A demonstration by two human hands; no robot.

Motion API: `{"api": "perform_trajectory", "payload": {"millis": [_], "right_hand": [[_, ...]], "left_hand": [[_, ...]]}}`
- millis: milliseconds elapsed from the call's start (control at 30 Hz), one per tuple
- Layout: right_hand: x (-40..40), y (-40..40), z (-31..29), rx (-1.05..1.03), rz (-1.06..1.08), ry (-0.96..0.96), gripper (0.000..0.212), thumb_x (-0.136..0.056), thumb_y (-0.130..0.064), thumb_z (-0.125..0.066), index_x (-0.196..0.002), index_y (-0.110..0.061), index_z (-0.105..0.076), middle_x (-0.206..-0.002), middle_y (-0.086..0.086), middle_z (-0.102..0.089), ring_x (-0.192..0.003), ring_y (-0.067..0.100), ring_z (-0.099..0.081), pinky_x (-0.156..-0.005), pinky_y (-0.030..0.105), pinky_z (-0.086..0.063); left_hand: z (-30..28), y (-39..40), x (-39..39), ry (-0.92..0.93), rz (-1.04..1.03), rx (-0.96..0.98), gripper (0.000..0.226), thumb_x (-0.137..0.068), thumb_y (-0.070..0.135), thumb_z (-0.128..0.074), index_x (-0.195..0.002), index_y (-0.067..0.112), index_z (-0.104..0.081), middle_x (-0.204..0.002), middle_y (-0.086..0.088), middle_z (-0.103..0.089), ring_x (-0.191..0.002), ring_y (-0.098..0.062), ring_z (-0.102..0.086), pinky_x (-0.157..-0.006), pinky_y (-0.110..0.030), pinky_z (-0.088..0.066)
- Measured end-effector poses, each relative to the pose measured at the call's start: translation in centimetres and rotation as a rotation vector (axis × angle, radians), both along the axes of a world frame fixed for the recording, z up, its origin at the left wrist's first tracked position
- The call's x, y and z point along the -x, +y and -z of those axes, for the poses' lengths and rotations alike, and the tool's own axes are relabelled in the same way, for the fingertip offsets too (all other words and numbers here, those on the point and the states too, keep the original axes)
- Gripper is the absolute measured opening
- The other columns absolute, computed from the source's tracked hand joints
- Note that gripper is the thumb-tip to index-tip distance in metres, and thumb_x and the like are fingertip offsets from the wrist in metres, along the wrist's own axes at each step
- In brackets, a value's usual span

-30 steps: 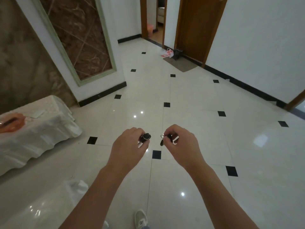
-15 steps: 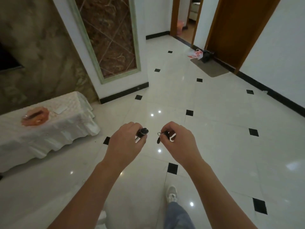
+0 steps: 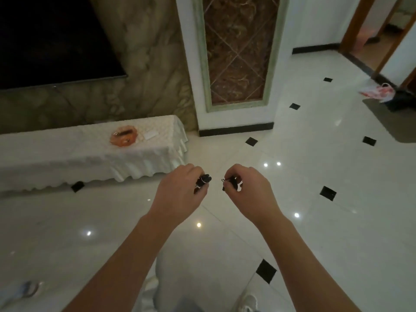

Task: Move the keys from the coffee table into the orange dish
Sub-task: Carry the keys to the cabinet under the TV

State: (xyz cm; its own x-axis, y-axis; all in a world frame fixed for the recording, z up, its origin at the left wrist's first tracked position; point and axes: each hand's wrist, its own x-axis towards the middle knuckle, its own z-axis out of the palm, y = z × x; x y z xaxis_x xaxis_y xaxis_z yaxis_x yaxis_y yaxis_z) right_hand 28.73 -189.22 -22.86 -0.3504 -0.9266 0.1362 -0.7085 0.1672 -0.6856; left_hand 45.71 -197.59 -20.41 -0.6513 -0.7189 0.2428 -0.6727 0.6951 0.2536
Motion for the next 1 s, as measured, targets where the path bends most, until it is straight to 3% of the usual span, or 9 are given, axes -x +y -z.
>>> {"api": "perform_trajectory", "payload": {"millis": [167,300,433,733,867,1000], "right_hand": [[-2.3,-6.8,-0.6,0.008,-0.211,0.050,0.007,-0.089,-0.025,-0.063,-0.093,-0.030,-0.061,-0.085,-0.011,-0.062,-0.083,0.004,-0.054,-0.070,0.023,-0.049],[-5.1,-12.3,-0.9,0.020,-0.329,0.090,0.006,-0.090,-0.025,-0.063,-0.092,-0.030,-0.061,-0.082,-0.013,-0.061,-0.081,0.003,-0.053,-0.070,0.024,-0.050],[-8.2,-17.6,-1.0,0.034,-0.411,0.160,0.005,-0.089,-0.024,-0.063,-0.091,-0.029,-0.061,-0.081,-0.013,-0.061,-0.081,0.005,-0.052,-0.069,0.027,-0.050],[-13.8,-28.8,-1.3,0.055,-0.409,0.243,0.005,-0.090,-0.026,-0.063,-0.094,-0.029,-0.062,-0.086,-0.013,-0.062,-0.081,0.004,-0.050,-0.070,0.021,-0.047],[-16.0,-32.7,-1.1,0.033,-0.417,0.251,0.006,-0.089,-0.027,-0.063,-0.094,-0.031,-0.062,-0.086,-0.015,-0.061,-0.080,0.003,-0.051,-0.068,0.016,-0.044],[-18.4,-37.3,-0.6,0.041,-0.469,0.257,0.007,-0.089,-0.027,-0.065,-0.093,-0.031,-0.061,-0.086,-0.018,-0.059,-0.080,0.003,-0.051,-0.069,0.019,-0.047]], "left_hand": [[0.4,-4.0,-3.7,0.015,-0.170,0.037,0.015,-0.086,0.035,-0.059,-0.090,0.022,-0.062,-0.083,0.009,-0.058,-0.077,-0.012,-0.052,-0.061,-0.024,-0.042],[0.8,-7.6,-6.5,0.064,-0.271,0.072,0.012,-0.084,0.033,-0.062,-0.084,0.021,-0.060,-0.077,0.009,-0.054,-0.071,-0.010,-0.043,-0.059,-0.023,-0.040],[1.3,-12.3,-9.6,0.055,-0.287,0.142,0.013,-0.081,0.028,-0.066,-0.078,0.018,-0.058,-0.073,0.006,-0.052,-0.068,-0.015,-0.048,-0.055,-0.025,-0.039],[1.9,-24.0,-15.4,0.102,-0.242,0.152,0.013,-0.082,0.028,-0.067,-0.084,0.017,-0.060,-0.077,0.005,-0.056,-0.071,-0.011,-0.049,-0.063,-0.019,-0.034],[1.7,-27.2,-18.9,0.144,-0.329,0.148,0.013,-0.082,0.030,-0.067,-0.083,0.019,-0.060,-0.076,0.008,-0.056,-0.071,-0.004,-0.042,-0.062,-0.014,-0.026],[2.3,-29.8,-22.4,0.143,-0.427,0.135,0.012,-0.081,0.030,-0.065,-0.083,0.019,-0.060,-0.075,0.008,-0.057,-0.071,-0.003,-0.041,-0.056,-0.006,-0.021]]}}
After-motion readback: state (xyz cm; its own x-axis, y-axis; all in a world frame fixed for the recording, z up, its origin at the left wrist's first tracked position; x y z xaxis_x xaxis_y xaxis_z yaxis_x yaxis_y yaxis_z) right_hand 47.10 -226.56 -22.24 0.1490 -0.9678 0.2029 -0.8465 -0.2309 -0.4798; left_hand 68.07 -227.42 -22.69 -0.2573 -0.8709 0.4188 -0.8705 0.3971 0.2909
